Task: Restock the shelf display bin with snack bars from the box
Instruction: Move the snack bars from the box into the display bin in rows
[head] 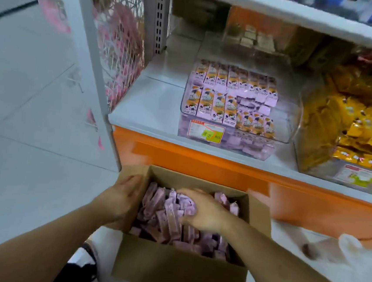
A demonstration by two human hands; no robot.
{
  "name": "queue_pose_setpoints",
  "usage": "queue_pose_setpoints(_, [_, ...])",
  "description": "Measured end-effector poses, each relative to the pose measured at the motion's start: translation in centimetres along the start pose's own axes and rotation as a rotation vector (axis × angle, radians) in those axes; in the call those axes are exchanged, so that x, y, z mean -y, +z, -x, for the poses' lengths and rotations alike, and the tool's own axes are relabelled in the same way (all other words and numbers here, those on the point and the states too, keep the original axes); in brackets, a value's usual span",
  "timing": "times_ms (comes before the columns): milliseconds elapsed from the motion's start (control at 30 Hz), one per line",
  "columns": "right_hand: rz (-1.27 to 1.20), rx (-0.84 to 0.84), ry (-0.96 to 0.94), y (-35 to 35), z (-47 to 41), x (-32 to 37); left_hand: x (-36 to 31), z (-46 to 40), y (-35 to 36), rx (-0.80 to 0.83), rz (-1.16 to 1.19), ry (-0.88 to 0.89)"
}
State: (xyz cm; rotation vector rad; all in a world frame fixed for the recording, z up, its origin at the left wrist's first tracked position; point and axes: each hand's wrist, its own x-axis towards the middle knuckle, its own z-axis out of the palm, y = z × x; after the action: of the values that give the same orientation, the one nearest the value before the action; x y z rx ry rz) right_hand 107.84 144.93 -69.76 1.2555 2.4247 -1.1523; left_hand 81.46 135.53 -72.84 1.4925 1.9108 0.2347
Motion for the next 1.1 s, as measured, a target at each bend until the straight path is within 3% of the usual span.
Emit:
queue_pose_setpoints(133, [-0.122, 0.049, 0.008, 4.2, -5.2, -2.6, -0.2, 0.1, 2.3, -0.051, 0.274, 0.022])
queue_pose_setpoints(333, [-0.158, 0.089, -0.027, 8.1, -11.3, -3.2, 1.0, -0.3, 4.0, -0.116, 0.414, 0.039])
queue_pose_setpoints(600, [-0.038, 0.094, -0.095, 8.9, -11.6, -4.1, 1.6, -0.7, 5.0, -0.109, 0.384, 0.053])
queue_pose_setpoints(1100, [0.058, 0.2, -0.052, 8.3, -9.5, -3.5, 1.5, -0.7, 5.1, -0.121, 0.362, 0.044])
